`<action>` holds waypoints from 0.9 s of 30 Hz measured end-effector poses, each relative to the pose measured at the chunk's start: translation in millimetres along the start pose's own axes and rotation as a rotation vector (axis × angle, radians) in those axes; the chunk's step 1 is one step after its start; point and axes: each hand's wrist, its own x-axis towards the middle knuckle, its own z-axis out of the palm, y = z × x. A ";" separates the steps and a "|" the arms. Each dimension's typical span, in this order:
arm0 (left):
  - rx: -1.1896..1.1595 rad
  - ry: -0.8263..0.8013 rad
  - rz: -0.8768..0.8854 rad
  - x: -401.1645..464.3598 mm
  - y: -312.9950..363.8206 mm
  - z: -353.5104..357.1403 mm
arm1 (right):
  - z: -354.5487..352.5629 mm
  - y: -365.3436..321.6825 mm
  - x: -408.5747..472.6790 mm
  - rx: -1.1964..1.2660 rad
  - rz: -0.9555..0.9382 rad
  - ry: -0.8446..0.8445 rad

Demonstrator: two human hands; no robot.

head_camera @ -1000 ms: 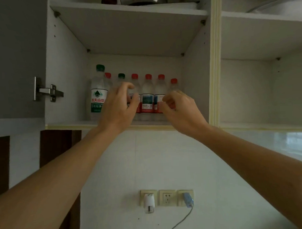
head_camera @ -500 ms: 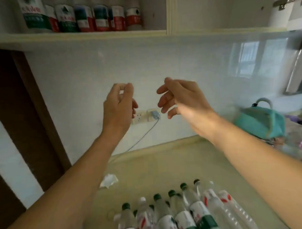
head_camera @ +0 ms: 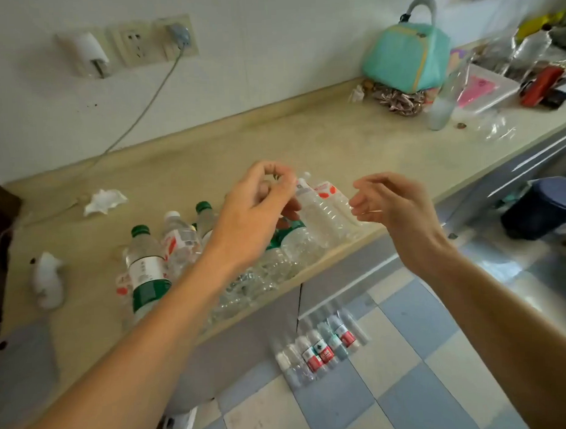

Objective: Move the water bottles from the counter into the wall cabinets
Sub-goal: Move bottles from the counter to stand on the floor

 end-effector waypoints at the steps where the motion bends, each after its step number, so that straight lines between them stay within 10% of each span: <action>1: 0.008 -0.016 -0.010 -3.7 -11.7 12.4 | -11.9 16.1 -2.8 0.020 0.022 0.017; 14: 0.232 -0.191 -0.516 -79.7 -244.5 191.6 | -143.6 315.4 -18.4 -0.182 0.633 -0.167; 27: 0.576 -0.203 -0.794 -91.9 -571.8 262.4 | -81.2 628.8 -36.8 -0.466 0.795 -0.406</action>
